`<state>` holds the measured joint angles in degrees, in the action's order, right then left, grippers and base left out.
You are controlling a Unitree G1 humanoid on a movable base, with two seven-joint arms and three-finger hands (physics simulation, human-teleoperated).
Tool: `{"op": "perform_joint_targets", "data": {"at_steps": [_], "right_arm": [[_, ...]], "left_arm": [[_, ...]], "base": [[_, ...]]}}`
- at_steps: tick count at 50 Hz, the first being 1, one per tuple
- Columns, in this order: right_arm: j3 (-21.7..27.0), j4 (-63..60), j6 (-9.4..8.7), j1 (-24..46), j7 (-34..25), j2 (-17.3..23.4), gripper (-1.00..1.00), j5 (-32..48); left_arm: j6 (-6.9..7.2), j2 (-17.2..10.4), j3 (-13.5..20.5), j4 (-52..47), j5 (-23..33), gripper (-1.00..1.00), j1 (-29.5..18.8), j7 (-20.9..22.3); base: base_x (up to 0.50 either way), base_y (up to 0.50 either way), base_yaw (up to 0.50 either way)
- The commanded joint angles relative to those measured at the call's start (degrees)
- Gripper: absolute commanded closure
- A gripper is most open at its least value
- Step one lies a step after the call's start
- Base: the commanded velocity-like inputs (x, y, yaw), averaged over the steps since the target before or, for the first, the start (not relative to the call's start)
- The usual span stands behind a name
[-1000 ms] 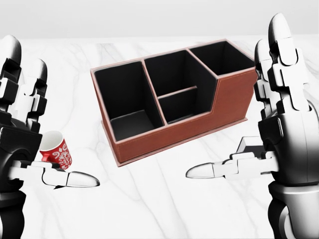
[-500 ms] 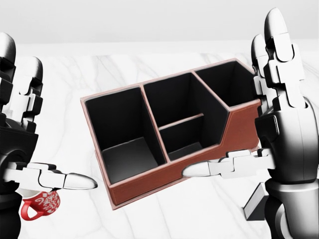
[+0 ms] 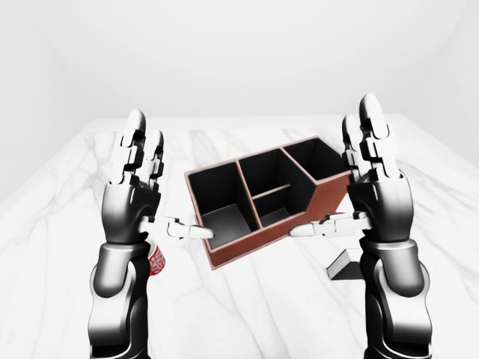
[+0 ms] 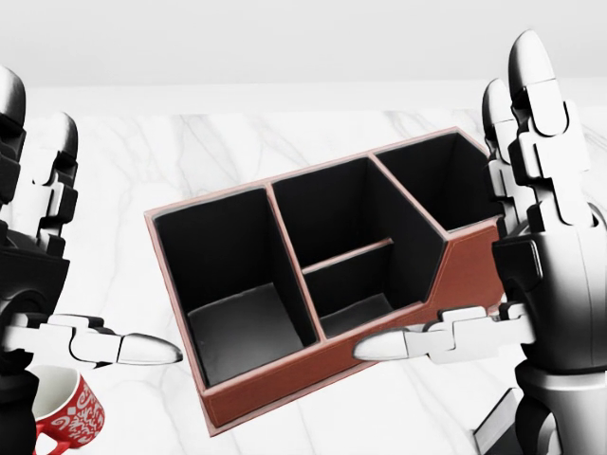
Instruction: Pick up the book and place it in the left compartment of the caddy.
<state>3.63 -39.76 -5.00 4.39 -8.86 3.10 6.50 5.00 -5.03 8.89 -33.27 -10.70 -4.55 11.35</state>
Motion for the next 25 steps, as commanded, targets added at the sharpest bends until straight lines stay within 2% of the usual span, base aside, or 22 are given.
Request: {"op": "perform_joint_targets", "data": {"at_steps": [1,2,6,16,21,25], "right_arm": [[0.4,-1.9,0.0,-2.2,-2.0,0.0,-1.0,-1.0],[0.8,-2.2,0.0,-2.5,-3.0,-0.3,-1.0,-2.8],[0.1,-2.4,0.0,-2.7,-3.1,0.0,-1.0,-2.1],[0.1,-2.8,0.0,-1.9,-2.3,-0.6,-1.0,-2.6],[0.5,-2.3,0.0,-0.2,-0.3,0.1,-1.0,-1.9],[0.6,-1.3,0.0,0.0,-0.9,0.6,-1.0,-0.8]], "left_arm": [[0.0,0.1,0.1,0.0,0.0,-1.0,0.6,0.1],[0.0,0.1,0.1,0.0,0.1,-1.0,0.6,0.1],[0.0,0.1,0.1,0.1,0.1,-1.0,0.6,0.1],[0.0,0.1,0.2,0.3,0.0,-1.0,0.6,0.0],[0.0,0.1,0.3,0.5,-0.1,-1.0,0.6,0.1],[0.0,0.1,0.3,0.8,-0.2,-1.0,0.7,0.1]], "base": [[0.0,0.0,0.0],[0.0,0.0,0.0],[0.0,0.0,0.0],[-0.01,0.0,-0.45],[0.0,0.0,0.0],[0.0,0.0,0.0]]}}
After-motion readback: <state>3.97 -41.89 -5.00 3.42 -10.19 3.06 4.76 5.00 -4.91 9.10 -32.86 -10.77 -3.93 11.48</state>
